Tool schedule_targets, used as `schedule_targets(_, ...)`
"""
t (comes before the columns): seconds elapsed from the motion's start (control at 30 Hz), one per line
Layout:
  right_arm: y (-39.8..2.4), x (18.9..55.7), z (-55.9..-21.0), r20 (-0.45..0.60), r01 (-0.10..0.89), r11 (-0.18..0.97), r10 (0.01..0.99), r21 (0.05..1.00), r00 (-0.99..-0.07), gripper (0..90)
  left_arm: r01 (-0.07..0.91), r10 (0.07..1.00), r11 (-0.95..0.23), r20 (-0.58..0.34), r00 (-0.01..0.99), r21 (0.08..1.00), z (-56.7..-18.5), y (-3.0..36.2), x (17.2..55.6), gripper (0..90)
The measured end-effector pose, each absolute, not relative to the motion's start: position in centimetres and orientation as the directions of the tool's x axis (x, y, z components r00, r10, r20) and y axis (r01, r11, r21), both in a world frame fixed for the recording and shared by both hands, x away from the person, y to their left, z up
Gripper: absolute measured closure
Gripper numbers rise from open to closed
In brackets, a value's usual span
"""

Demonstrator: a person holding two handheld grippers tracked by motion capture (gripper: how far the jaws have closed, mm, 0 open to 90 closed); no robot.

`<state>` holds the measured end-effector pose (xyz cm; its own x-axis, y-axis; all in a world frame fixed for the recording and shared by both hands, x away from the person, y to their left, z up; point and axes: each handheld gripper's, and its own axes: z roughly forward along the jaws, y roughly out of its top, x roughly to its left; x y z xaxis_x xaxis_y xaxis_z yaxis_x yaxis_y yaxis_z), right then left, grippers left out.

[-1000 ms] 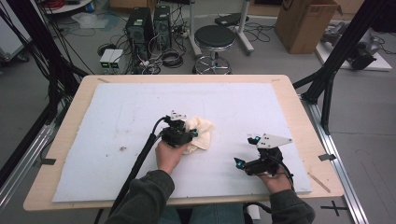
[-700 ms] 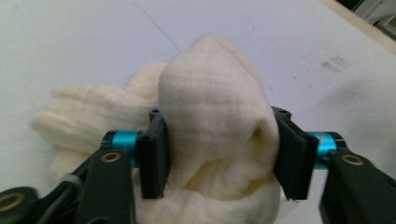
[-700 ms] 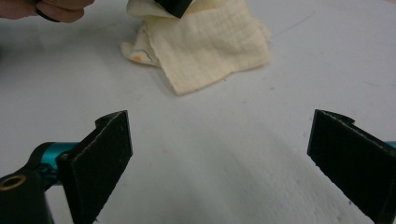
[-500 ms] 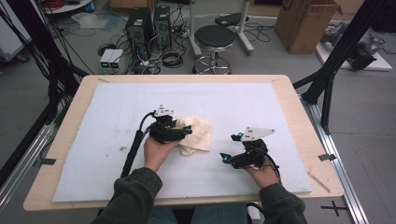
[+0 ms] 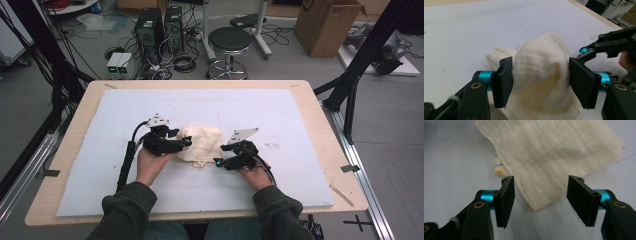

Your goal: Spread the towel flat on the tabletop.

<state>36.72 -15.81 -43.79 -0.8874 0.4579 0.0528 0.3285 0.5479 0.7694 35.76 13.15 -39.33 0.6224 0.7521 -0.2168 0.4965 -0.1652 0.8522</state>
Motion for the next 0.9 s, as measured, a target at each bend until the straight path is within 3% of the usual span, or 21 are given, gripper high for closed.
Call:
schedule_targets(0.1, -15.0, 37.0, -44.5, 0.047, 0.326, 0.584, 0.441, 0.743, -0.896, 49.7, 0.487, 0.744, -0.163, -0.217, 0.632, 0.858, -39.3, 13.8, 35.5, 37.5)
schedule_targets(0.37, -15.4, 37.4, -44.4, 0.031, 0.315, 0.6, 0.434, 0.736, -0.9, 82.2, 0.48, 0.756, -0.143, -0.218, 0.617, 0.865, -39.0, 15.9, 35.3, 36.3)
schedule_targets(0.9, -21.3, 34.1, -41.5, -0.023, 0.259, 0.622, 0.408, 0.739, -0.913, 84.0, 0.467, 0.731, -0.221, -0.172, 0.66, 0.856, -39.3, 16.2, 35.0, 53.3)
